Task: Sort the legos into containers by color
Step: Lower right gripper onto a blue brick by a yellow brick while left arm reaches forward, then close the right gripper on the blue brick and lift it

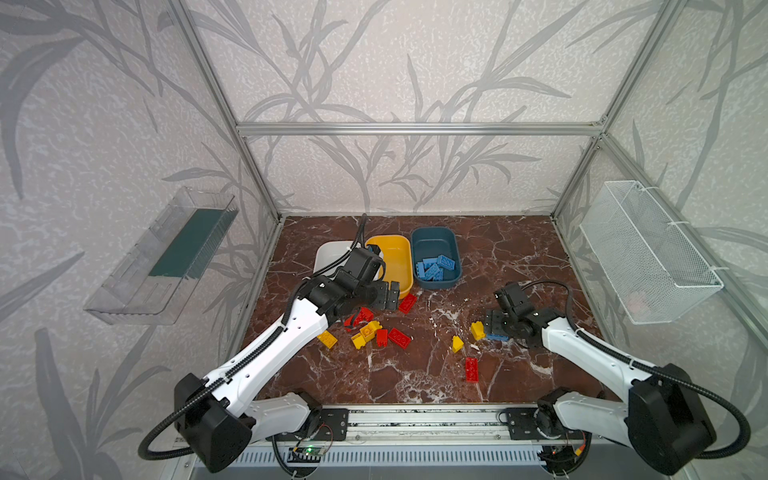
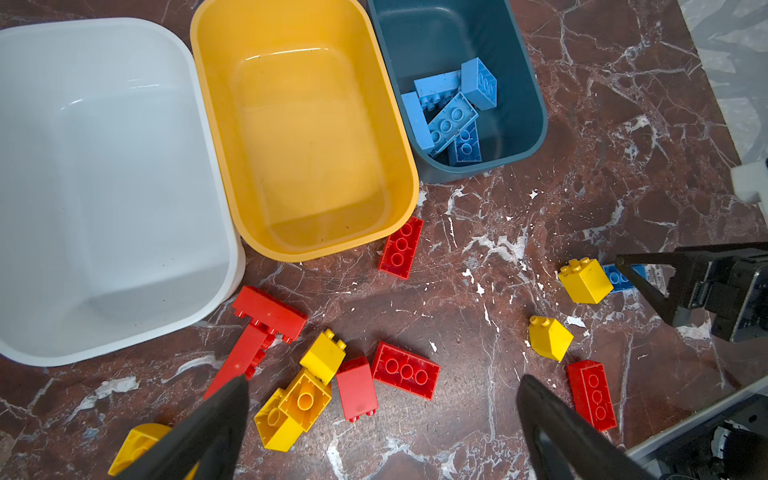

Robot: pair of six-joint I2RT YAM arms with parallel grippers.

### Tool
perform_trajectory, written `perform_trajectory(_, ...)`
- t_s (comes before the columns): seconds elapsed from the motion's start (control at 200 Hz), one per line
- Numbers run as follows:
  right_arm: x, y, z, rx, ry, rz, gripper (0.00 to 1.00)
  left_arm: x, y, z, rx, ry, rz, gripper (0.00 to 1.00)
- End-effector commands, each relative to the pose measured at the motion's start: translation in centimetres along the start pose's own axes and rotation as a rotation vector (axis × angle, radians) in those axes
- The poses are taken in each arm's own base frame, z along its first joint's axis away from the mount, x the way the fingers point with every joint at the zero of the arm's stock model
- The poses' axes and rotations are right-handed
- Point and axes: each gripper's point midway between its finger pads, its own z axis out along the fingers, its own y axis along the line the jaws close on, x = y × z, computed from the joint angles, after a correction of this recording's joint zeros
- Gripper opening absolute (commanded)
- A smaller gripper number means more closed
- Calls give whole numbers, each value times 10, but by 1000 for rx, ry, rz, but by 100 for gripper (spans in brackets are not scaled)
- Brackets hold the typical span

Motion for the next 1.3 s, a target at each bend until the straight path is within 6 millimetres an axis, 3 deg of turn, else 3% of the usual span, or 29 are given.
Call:
perform_trajectory(0.0,7,4,8,-14,41,-23,95,5,4,-3,-17,1,19,99)
perform_trajectory(0.365,14,12,15,-26,91,-50,95,6,4,-1,-20,8,21,99)
perform_trajectory(0.765,27,9,22,11,177,-21,83,6,5,-2,-22,2,22,99)
perform_trajectory(0.94,27,8,22,17,175,-17,69,6,5,-4,-24,0,24,99)
perform_trajectory(1.05,26,8,21,12,166,-15,56,5,5,-4,-26,-6,24,99)
perform_trajectory(1.295,15,12,13,-5,138,-27,48,5,4,-3,-22,1,25,99)
